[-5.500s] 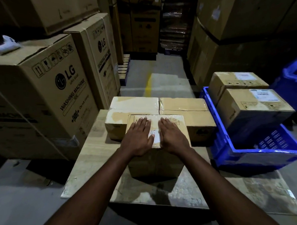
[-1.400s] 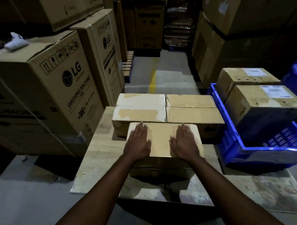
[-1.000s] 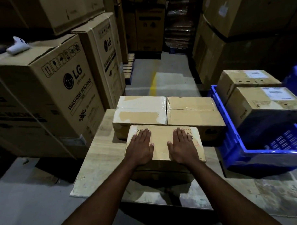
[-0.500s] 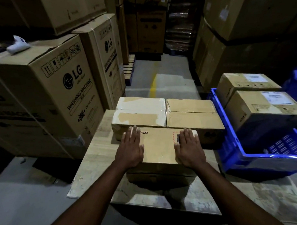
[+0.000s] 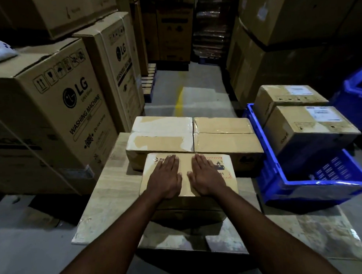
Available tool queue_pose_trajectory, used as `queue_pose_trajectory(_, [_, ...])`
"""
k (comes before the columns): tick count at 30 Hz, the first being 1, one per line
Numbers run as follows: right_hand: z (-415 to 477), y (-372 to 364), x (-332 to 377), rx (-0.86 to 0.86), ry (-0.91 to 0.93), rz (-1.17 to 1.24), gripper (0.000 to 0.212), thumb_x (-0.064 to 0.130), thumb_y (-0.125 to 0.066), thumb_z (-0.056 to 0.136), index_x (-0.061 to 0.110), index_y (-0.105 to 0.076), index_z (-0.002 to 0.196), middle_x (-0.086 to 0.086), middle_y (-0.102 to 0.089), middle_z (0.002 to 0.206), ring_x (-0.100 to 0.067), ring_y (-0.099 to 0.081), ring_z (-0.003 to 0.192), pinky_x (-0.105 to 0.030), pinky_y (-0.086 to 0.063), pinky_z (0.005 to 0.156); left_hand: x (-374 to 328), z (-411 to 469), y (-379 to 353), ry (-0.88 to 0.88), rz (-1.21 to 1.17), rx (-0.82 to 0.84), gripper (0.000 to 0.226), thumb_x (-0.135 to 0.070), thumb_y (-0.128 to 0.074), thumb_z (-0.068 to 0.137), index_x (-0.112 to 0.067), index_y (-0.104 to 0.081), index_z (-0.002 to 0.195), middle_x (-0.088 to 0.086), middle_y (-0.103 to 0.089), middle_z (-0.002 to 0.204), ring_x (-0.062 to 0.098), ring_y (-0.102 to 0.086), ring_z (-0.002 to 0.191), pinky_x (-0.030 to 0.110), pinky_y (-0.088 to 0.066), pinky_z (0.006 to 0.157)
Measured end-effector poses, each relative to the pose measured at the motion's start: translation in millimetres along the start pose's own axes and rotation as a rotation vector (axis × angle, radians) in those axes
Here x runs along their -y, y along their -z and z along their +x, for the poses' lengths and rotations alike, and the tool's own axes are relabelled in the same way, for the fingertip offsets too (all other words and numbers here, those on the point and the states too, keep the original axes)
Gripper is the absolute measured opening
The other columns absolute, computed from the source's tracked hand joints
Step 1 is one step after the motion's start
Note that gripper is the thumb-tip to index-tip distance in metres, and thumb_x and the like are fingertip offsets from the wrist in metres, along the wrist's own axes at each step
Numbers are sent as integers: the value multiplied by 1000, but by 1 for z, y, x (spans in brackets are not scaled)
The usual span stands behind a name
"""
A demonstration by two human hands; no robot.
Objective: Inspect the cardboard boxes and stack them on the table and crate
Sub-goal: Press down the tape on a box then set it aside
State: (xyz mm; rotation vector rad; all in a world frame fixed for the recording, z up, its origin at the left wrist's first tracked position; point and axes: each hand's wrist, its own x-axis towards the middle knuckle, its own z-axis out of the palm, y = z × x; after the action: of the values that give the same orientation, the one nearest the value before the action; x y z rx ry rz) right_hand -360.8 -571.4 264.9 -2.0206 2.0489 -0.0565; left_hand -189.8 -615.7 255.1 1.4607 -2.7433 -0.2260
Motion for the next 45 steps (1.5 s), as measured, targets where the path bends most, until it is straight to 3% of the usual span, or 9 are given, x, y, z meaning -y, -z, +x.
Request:
queue_pose_trajectory(21, [-16, 4, -56, -80, -94, 34, 66, 49, -17, 104, 16, -2, 158, -1, 7, 166, -14, 8, 152, -44, 0, 124, 31, -13, 5, 161, -80, -20, 75, -49, -14, 93, -9, -6, 157, 8, 0, 165, 21, 4, 152, 43, -2, 123])
queue_pose_trajectory(25, [-30, -1, -67, -260, -228, 391, 67, 42, -32, 105, 13, -5, 158, -4, 2, 166, -19, 4, 152, -39, -7, 123, 43, -22, 5, 307, -345, -104, 70, -36, -36, 102, -8, -1, 156, 11, 7, 164, 27, 0, 151, 44, -13, 121])
queue_pose_trajectory(27, [-40, -5, -74, -247, -417, 689, 63, 42, -39, 104, 14, -19, 156, -11, -23, 162, -27, -25, 148, -42, -24, 120, 49, -30, 3, 436, -567, -89, 69, -36, -39, 103, -9, -5, 157, 17, -11, 163, 34, -20, 147, 43, -27, 115])
queue_pose_trajectory(29, [-52, -8, -77, -194, -509, 992, 46, 46, -43, 102, 21, -47, 141, -9, -60, 136, -24, -60, 117, -44, -51, 98, 49, -37, 2, 490, -703, -72, 61, -39, -39, 103, -17, -16, 155, 18, -43, 148, 37, -46, 131, 37, -40, 96])
queue_pose_trajectory(31, [-59, -8, -75, -190, -513, 1152, 33, 43, -44, 103, 25, -59, 127, -1, -70, 115, -14, -68, 96, -32, -57, 78, 45, -41, 3, 491, -754, -90, 52, -36, -40, 104, -20, -26, 151, 17, -55, 136, 37, -54, 121, 35, -40, 87])
queue_pose_trajectory(33, [-62, -8, -74, -215, -487, 1262, 32, 38, -47, 103, 26, -59, 130, -3, -71, 117, -17, -71, 97, -36, -59, 81, 41, -42, 6, 491, -794, -114, 49, -33, -40, 104, -19, -29, 150, 17, -56, 135, 36, -54, 121, 36, -42, 90])
queue_pose_trajectory(37, [-67, 15, -66, -241, -449, 1345, 29, 29, -51, 102, 32, -55, 130, -3, -72, 115, -21, -70, 102, -49, -57, 89, 41, -44, 5, 487, -857, -114, 46, -33, -40, 104, -21, -32, 148, 15, -56, 135, 33, -54, 121, 39, -45, 96])
queue_pose_trajectory(42, [-71, 72, -63, -148, -339, 1278, 43, 15, -54, 98, 31, -48, 138, -3, -68, 120, -20, -68, 105, -46, -57, 89, 48, -37, 2, 562, -941, -40, 45, -40, -40, 102, -23, -40, 144, 11, -55, 136, 31, -53, 120, 45, -45, 101])
queue_pose_trajectory(45, [-68, 98, -52, -109, -264, 1181, 46, 24, -57, 97, 32, -43, 140, -3, -62, 128, -18, -64, 110, -38, -55, 84, 55, -31, -7, 544, -933, 12, 47, -46, -38, 101, -22, -45, 142, 9, -56, 136, 29, -54, 119, 46, -45, 101])
